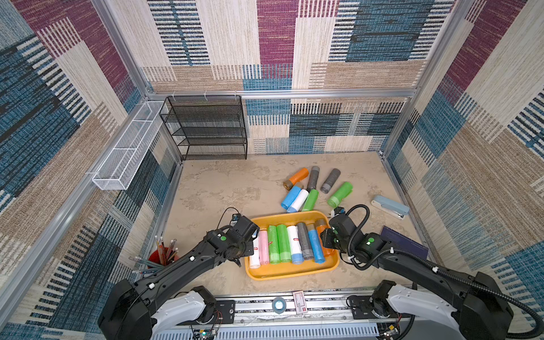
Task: Put the roll of trash bags into the storage box
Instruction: Move the storage box to the center of the board.
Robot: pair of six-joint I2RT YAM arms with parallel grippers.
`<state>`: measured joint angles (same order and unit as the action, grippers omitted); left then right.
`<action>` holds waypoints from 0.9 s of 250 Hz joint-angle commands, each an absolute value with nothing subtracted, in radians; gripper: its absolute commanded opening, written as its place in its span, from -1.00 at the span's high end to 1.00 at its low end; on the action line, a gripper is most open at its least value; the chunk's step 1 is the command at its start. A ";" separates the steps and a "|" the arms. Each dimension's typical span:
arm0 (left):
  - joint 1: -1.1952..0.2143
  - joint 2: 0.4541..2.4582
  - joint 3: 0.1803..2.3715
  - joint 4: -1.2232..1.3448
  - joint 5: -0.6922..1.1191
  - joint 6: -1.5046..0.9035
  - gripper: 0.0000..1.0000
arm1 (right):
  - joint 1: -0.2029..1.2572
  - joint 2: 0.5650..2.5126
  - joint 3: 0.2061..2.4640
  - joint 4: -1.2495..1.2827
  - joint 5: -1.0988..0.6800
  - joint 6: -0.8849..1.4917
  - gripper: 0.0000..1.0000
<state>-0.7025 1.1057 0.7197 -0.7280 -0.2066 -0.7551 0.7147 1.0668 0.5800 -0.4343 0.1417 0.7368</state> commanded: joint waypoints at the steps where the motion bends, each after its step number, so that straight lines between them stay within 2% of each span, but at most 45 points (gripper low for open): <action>1: -0.701 1.103 0.730 -0.753 -0.233 -0.747 0.58 | 0.716 1.078 0.570 -0.425 0.142 0.760 0.32; 133: -0.701 1.107 0.739 -0.757 -0.229 -0.737 0.58 | 0.716 1.146 0.557 -0.349 0.103 0.757 0.31; 225: -0.697 1.132 0.767 -0.745 -0.250 -0.719 0.61 | 0.716 1.198 0.583 -0.391 0.111 0.764 0.31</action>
